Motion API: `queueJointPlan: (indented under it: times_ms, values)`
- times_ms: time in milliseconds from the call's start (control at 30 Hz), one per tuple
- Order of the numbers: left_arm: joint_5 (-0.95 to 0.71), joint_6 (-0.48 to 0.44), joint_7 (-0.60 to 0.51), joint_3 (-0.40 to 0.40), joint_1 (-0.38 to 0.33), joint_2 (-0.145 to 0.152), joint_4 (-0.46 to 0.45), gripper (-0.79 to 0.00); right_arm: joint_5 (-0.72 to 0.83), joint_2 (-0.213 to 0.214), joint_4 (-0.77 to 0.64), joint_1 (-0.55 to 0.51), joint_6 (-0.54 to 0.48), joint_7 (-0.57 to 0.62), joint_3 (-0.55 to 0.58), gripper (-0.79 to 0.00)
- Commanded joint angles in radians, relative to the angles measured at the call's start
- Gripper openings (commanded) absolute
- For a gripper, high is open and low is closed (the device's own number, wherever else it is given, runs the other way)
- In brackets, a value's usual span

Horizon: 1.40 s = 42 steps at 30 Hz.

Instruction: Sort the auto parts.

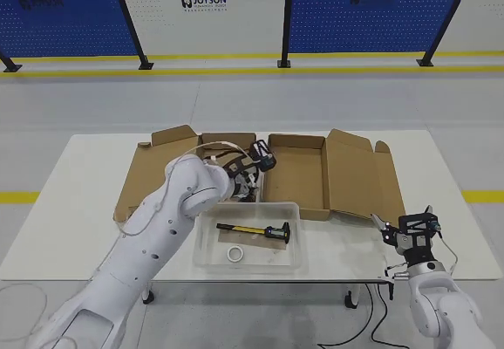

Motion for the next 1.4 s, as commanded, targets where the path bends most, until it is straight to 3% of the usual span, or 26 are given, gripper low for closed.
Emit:
queueJointPlan:
  times_ms: [0,333,533,700,1100,1367]
  values:
    - [-0.006,-0.001,-0.012,-0.029,0.046,0.010,-0.053,-0.570,0.000,0.000,0.000,0.000,0.000,0.000,0.000,0.000]
    - [-0.063,0.008,-0.032,-0.130,0.201,0.046,-0.158,-0.551,0.000,0.000,0.000,0.000,0.000,0.000,0.000,0.000]
    - [-0.082,-0.011,-0.050,-0.136,0.234,0.056,-0.159,-0.548,0.000,0.000,0.000,0.000,0.000,0.000,0.000,0.000]
    - [-0.105,-0.037,-0.071,-0.103,0.220,0.056,-0.118,-0.554,0.000,0.000,0.000,0.000,0.000,0.000,0.000,0.000]
    - [-0.139,-0.098,-0.131,0.038,0.101,0.037,0.087,-0.576,0.000,0.000,0.000,0.000,0.000,0.000,0.000,0.000]
    - [-0.141,-0.106,-0.123,0.147,0.035,0.049,0.200,-0.557,0.000,0.000,0.000,0.000,0.000,0.000,0.000,0.000]
